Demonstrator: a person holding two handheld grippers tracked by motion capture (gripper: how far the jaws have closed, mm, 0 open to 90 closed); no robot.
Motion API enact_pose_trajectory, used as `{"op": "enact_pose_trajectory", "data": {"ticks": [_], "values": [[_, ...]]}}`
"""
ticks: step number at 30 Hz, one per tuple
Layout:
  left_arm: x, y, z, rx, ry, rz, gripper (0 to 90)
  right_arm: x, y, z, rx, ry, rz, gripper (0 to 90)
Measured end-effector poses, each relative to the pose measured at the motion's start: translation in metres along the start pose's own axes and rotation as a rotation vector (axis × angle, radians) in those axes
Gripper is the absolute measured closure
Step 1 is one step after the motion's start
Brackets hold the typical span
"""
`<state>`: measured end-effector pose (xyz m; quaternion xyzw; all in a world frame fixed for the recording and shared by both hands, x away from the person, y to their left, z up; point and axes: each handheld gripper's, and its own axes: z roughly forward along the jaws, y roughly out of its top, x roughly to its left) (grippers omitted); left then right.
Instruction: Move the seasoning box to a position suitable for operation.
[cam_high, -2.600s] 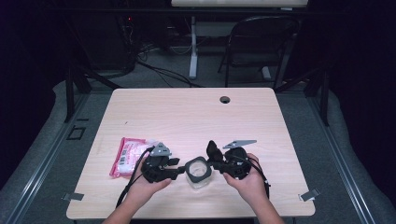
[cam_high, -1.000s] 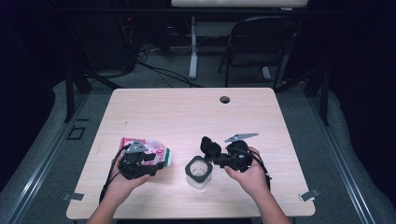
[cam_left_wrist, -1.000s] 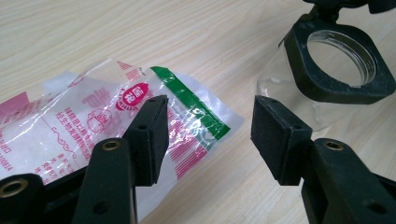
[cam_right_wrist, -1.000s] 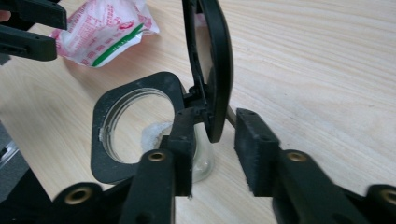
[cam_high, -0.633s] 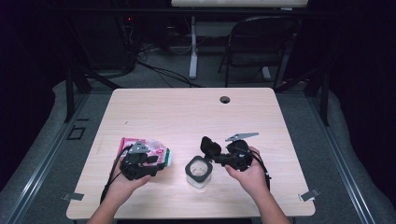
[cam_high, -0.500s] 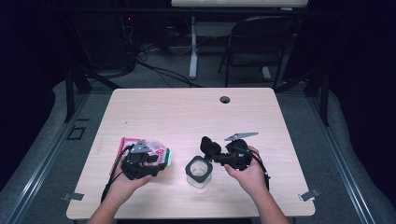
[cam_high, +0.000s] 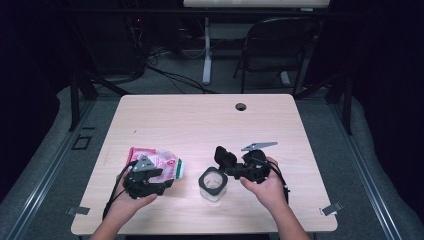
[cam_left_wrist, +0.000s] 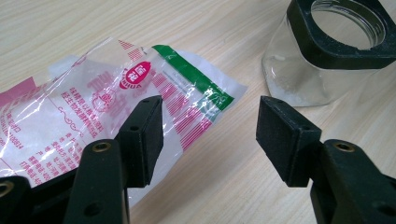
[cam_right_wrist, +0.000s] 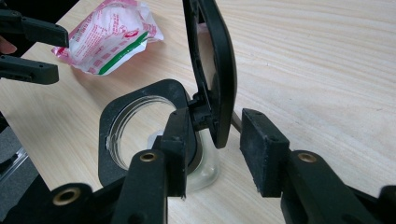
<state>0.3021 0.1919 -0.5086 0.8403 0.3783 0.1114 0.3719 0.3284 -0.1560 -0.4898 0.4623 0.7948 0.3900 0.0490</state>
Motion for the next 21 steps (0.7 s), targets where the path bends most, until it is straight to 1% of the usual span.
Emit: {"op": "enact_pose_trajectory", "data": {"ticks": [3,7,9,13,15,16,17,18,21], "values": [[-0.001,-0.003,0.001,-0.006,0.004,0.012,39.3,0.0,0.0,-0.001,0.003,-0.002,0.0,61.2],[-0.005,-0.006,0.007,0.0,-0.012,0.03,30.2,-0.001,-0.001,-0.002,-0.003,-0.004,0.005,60.3],[-0.007,-0.008,0.011,0.009,0.003,0.044,29.5,-0.001,-0.001,-0.002,-0.002,-0.006,0.004,59.9],[-0.006,-0.012,0.02,0.023,0.035,0.038,29.5,-0.001,-0.002,-0.001,-0.002,-0.013,0.007,59.4],[-0.004,-0.014,0.022,0.039,0.055,0.043,29.8,0.0,-0.002,0.0,0.007,-0.013,0.001,59.1],[-0.002,-0.017,0.025,0.046,0.104,0.058,31.2,0.0,-0.001,0.0,0.011,-0.014,-0.005,59.0],[-0.002,-0.017,0.025,0.046,0.104,0.058,32.0,0.0,-0.001,0.0,0.011,-0.014,-0.005,59.0],[0.0,-0.018,0.027,0.048,0.116,0.057,32.0,0.0,-0.002,0.001,0.008,-0.016,-0.003,59.0],[0.004,-0.021,0.029,0.056,0.132,0.051,32.0,0.0,-0.002,0.001,0.008,-0.018,-0.001,58.9]]}}
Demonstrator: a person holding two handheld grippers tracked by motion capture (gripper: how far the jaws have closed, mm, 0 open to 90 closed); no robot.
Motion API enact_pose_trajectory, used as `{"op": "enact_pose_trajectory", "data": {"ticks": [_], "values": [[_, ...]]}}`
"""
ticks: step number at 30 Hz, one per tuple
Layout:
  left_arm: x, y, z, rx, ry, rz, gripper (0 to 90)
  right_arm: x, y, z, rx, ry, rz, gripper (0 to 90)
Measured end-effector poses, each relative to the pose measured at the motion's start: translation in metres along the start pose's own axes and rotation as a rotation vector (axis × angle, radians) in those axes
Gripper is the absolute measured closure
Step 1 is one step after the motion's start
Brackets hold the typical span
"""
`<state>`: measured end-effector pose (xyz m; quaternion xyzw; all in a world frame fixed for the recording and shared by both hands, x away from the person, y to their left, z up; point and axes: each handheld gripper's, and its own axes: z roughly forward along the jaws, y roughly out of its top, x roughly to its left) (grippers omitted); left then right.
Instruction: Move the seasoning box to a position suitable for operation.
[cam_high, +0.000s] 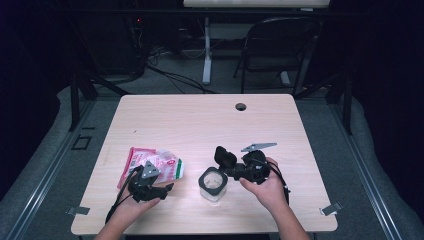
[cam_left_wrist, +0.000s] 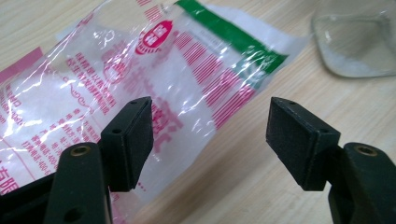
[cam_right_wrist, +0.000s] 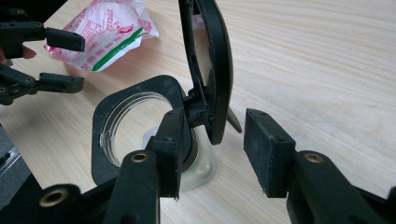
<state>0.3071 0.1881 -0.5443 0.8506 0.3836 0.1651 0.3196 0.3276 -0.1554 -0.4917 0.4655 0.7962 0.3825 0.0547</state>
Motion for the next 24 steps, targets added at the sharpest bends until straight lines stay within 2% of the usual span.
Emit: {"op": "enact_pose_trajectory", "data": {"ticks": [4,5,14,24], "values": [[0.002,-0.003,0.003,0.005,0.02,0.005,32.0,-0.001,0.0,-0.001,-0.003,0.002,-0.005,58.8],[0.002,-0.004,0.005,0.014,0.047,0.018,32.0,-0.001,0.0,-0.001,-0.003,0.001,-0.004,58.8],[0.005,-0.008,0.011,0.014,0.093,0.039,32.0,0.0,0.0,0.0,-0.002,0.0,-0.003,58.7],[0.012,-0.011,0.013,0.02,0.12,0.014,39.1,0.0,0.0,0.0,-0.003,-0.004,-0.004,58.7]]}}
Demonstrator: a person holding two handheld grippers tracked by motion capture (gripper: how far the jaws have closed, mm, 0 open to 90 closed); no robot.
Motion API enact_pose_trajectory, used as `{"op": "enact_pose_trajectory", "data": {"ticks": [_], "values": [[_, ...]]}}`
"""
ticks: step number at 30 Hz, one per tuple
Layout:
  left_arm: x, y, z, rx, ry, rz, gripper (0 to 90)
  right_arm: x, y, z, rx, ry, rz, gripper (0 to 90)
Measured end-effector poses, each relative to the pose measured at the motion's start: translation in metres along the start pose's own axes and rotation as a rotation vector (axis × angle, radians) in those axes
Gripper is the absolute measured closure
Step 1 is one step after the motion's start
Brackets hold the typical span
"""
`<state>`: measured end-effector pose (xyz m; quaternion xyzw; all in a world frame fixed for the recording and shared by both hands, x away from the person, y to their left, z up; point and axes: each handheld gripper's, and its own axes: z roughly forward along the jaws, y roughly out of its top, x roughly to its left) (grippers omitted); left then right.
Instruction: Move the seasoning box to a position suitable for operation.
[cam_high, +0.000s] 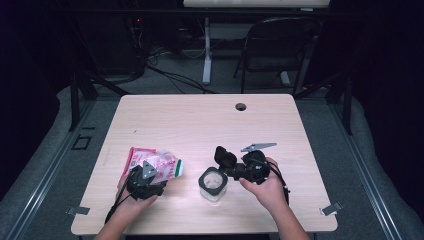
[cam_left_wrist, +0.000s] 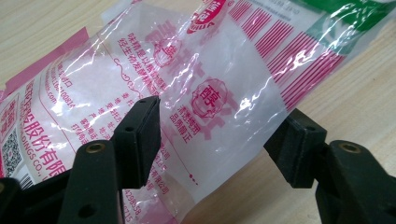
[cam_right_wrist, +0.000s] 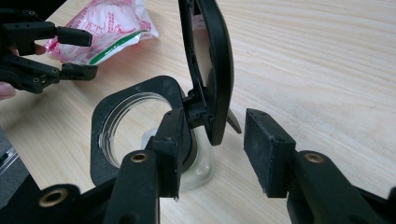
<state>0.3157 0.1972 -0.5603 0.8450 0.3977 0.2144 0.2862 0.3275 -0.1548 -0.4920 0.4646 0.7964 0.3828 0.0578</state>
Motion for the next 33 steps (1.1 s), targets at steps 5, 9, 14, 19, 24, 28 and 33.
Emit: {"op": "enact_pose_trajectory", "data": {"ticks": [5,9,14,19,24,28,33], "values": [[0.004,-0.001,0.003,0.0,0.003,-0.01,45.2,0.0,0.0,0.0,-0.002,0.0,0.0,58.7],[0.006,-0.001,0.006,-0.004,0.008,-0.024,48.0,0.001,0.0,0.0,-0.001,0.0,-0.003,58.7],[0.005,0.0,0.008,0.001,0.023,-0.011,51.2,0.001,0.0,0.0,0.006,-0.004,-0.007,58.7],[0.006,0.002,0.012,-0.002,0.026,-0.007,57.4,0.001,-0.004,0.001,0.011,0.008,-0.013,59.5],[0.009,0.004,0.017,-0.001,0.016,-0.02,62.2,0.002,-0.007,-0.001,0.005,0.02,-0.005,60.8],[0.015,0.007,0.018,0.012,0.001,-0.043,70.2,0.002,-0.009,-0.007,-0.003,0.022,-0.001,61.9],[0.018,0.01,0.021,0.029,-0.005,-0.058,76.1,0.001,-0.012,-0.012,-0.021,0.026,0.008,63.4]]}}
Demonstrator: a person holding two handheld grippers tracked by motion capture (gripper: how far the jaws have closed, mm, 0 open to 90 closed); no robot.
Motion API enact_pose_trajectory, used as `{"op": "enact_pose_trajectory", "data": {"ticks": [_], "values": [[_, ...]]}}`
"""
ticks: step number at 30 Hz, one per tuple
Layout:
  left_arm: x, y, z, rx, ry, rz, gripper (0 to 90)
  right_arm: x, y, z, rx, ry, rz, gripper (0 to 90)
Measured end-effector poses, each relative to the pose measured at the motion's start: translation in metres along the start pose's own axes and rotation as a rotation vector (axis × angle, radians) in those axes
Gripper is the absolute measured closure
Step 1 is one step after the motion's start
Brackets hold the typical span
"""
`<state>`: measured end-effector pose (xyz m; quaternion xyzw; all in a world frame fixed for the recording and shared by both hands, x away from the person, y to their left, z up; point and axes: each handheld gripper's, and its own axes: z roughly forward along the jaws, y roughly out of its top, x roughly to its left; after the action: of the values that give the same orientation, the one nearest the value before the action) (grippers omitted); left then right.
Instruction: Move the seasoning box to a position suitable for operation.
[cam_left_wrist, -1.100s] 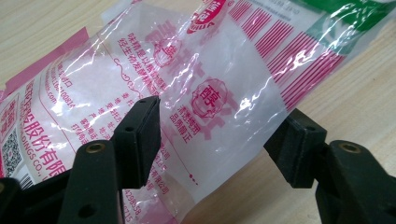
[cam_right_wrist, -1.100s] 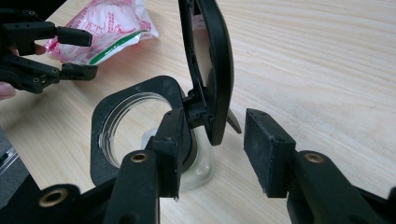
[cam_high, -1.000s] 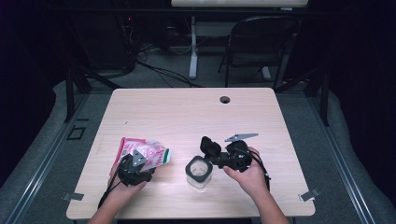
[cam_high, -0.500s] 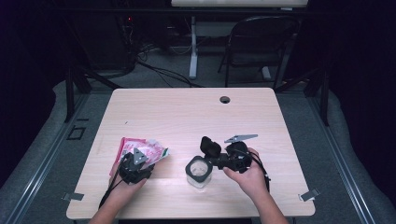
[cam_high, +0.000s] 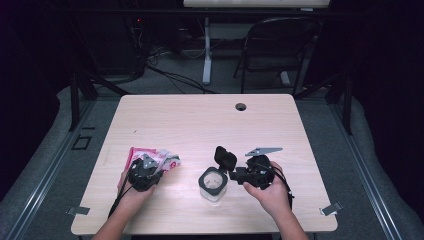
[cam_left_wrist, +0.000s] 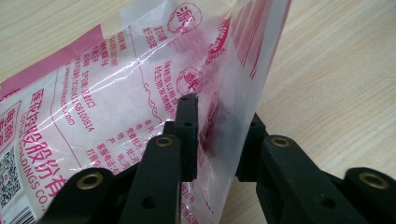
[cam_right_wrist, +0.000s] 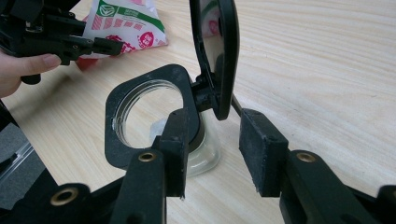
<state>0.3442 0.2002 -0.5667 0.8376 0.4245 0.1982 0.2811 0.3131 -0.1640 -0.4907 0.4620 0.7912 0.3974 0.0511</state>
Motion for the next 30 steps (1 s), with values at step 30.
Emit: {"op": "enact_pose_trajectory", "data": {"ticks": [30], "values": [[0.022,0.003,0.01,-0.011,-0.156,-0.182,84.1,-0.007,-0.009,-0.003,-0.012,-0.009,0.029,61.2]]}}
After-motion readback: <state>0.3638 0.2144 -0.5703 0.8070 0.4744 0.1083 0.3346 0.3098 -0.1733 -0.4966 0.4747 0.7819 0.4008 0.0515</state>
